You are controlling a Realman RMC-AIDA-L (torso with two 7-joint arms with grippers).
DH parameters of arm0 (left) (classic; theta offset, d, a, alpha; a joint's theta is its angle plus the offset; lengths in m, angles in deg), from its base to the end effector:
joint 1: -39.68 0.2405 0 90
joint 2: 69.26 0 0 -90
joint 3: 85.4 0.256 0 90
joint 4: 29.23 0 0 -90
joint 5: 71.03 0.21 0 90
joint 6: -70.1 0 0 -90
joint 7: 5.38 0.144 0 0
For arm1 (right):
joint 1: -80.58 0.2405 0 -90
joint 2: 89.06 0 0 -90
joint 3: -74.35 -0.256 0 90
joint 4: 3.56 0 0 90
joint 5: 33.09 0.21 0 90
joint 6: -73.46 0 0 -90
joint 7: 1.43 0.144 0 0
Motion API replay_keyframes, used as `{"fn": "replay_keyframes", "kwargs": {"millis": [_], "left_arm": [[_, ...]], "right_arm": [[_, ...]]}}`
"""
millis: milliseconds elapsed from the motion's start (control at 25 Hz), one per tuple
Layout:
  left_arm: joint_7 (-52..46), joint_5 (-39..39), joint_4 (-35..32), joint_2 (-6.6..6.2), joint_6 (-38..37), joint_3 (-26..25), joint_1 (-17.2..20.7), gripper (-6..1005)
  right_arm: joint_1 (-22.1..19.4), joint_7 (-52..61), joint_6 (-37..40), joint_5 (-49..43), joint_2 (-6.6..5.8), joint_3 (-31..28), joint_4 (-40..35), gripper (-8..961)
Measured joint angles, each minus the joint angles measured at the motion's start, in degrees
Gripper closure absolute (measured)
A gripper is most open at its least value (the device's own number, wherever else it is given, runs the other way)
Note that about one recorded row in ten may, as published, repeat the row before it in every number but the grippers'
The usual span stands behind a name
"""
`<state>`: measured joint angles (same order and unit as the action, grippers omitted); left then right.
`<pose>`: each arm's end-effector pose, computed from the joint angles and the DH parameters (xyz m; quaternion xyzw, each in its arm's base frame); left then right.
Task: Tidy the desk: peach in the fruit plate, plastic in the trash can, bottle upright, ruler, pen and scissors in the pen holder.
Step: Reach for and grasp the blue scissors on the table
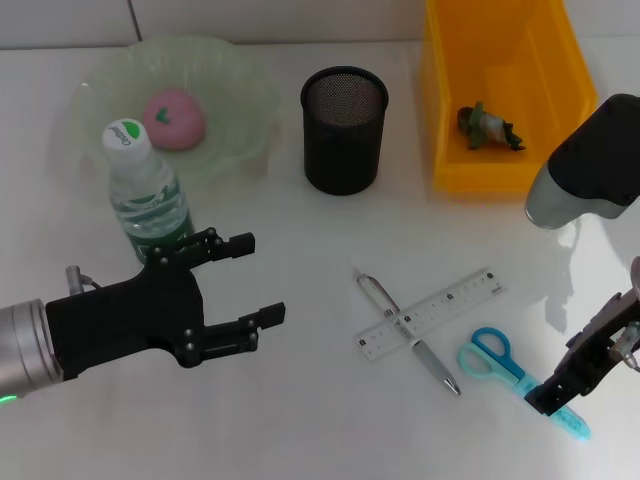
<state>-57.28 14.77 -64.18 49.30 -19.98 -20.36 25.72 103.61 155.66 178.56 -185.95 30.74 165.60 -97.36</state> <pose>-0.2817 0.2528 -0.0278 -0.9324 -0.0802 -0.3137 0.1607 0.1931 0.2765 -0.0008 -0.8800 0.3634 -0.2793 0.1247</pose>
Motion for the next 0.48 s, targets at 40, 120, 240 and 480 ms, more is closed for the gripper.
{"fn": "replay_keyframes", "kwargs": {"millis": [40,120,240,480], "left_arm": [[0.01,0.04,0.0,0.0,-0.14,0.0,-0.01,206],[0.01,0.15,0.0,-0.02,-0.23,0.01,-0.03,206],[0.03,0.23,-0.01,-0.08,-0.26,0.02,-0.12,207],[0.05,0.27,-0.03,-0.09,-0.27,0.08,-0.19,207]], "right_arm": [[-0.01,0.53,-0.55,0.01,0.0,0.6,0.24,115],[-0.07,0.81,-0.83,0.01,0.0,0.81,0.32,115],[-0.25,0.91,-1.41,0.06,0.0,1.24,0.35,115],[-0.84,0.93,-3.06,0.16,0.0,2.07,1.01,236]]}}
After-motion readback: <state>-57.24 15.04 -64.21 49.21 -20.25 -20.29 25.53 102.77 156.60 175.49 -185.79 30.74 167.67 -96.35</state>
